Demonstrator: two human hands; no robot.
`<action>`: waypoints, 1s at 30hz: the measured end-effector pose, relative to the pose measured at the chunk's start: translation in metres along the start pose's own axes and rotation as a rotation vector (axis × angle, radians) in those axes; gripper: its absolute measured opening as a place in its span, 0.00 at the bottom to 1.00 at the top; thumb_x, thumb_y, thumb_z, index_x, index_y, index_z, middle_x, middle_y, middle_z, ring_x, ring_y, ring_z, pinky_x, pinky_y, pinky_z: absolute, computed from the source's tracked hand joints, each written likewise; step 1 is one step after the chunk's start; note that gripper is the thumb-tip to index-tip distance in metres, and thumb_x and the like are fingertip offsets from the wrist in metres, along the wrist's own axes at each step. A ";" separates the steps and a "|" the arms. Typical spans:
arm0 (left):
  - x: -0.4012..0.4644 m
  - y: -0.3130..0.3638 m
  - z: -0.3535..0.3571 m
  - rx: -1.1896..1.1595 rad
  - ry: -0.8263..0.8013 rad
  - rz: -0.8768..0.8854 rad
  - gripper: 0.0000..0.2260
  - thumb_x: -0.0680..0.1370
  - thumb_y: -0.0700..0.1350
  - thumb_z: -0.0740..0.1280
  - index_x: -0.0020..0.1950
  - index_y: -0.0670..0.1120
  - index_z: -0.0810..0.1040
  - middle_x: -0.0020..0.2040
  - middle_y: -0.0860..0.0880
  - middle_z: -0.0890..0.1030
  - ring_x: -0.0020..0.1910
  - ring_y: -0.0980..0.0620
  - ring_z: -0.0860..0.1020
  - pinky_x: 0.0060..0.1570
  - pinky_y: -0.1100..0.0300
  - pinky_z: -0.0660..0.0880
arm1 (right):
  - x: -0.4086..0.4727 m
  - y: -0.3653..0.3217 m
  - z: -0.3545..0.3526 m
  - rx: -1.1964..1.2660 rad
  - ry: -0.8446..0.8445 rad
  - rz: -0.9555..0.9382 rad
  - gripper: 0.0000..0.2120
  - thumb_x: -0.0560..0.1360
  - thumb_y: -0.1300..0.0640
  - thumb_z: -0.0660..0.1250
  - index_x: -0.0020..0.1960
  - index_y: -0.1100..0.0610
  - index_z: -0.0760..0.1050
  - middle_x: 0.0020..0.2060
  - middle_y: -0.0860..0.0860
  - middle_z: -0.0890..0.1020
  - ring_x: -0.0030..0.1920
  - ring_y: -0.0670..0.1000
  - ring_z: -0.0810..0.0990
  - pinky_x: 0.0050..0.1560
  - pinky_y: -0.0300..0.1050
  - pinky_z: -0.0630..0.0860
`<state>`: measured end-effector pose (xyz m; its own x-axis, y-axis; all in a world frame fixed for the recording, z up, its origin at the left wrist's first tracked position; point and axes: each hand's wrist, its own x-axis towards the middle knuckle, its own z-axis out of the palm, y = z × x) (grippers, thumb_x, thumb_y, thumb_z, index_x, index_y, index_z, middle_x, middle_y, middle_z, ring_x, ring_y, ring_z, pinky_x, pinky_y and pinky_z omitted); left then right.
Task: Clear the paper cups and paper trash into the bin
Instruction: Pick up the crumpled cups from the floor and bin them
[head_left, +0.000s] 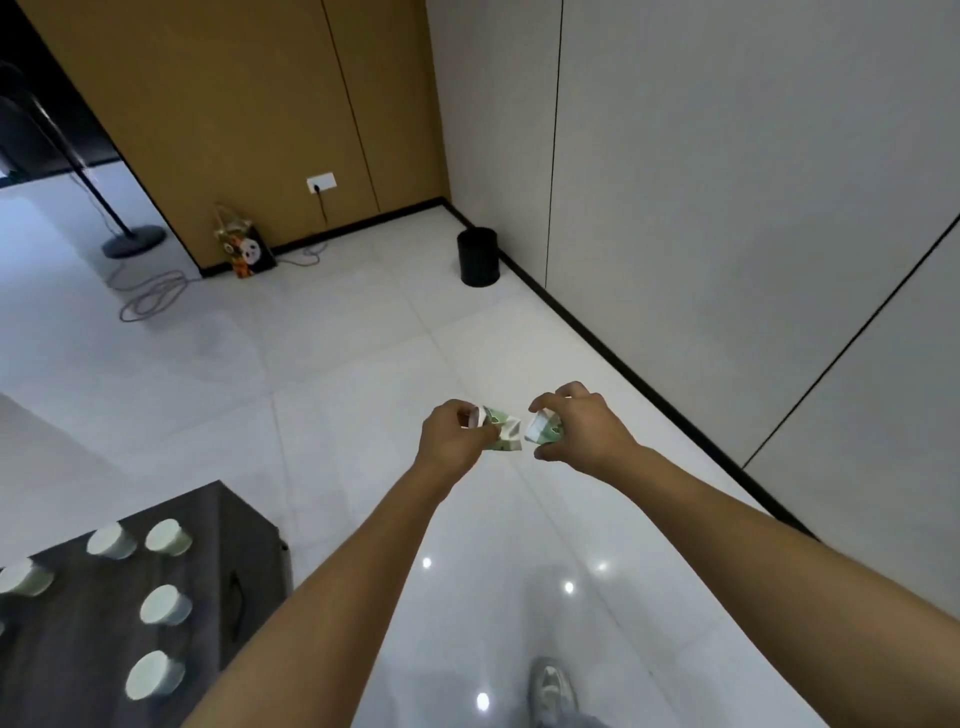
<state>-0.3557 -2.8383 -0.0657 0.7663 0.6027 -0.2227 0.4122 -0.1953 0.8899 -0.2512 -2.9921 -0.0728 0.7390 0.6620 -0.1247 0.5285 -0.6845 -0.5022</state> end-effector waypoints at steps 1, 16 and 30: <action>0.026 0.010 0.000 -0.003 0.002 0.000 0.12 0.71 0.42 0.72 0.53 0.43 0.77 0.52 0.46 0.80 0.52 0.48 0.78 0.43 0.63 0.72 | 0.027 0.002 -0.009 -0.002 0.001 0.000 0.27 0.68 0.53 0.76 0.65 0.46 0.72 0.65 0.52 0.67 0.62 0.55 0.68 0.57 0.49 0.74; 0.434 0.084 -0.041 -0.022 -0.001 -0.007 0.12 0.72 0.42 0.71 0.55 0.44 0.77 0.53 0.48 0.80 0.50 0.50 0.78 0.43 0.64 0.71 | 0.438 0.004 -0.048 -0.006 -0.026 0.036 0.28 0.69 0.53 0.75 0.66 0.46 0.71 0.65 0.51 0.67 0.63 0.55 0.67 0.59 0.48 0.73; 0.790 0.150 -0.039 0.048 -0.047 -0.060 0.14 0.73 0.41 0.71 0.58 0.43 0.76 0.54 0.47 0.78 0.48 0.51 0.76 0.45 0.63 0.70 | 0.783 0.050 -0.091 0.048 -0.046 0.125 0.27 0.68 0.53 0.76 0.65 0.47 0.72 0.65 0.51 0.68 0.61 0.54 0.70 0.57 0.48 0.75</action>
<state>0.2925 -2.3616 -0.0930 0.7614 0.5774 -0.2948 0.4807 -0.1976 0.8543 0.3921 -2.5360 -0.1179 0.7774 0.5867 -0.2268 0.4124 -0.7477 -0.5205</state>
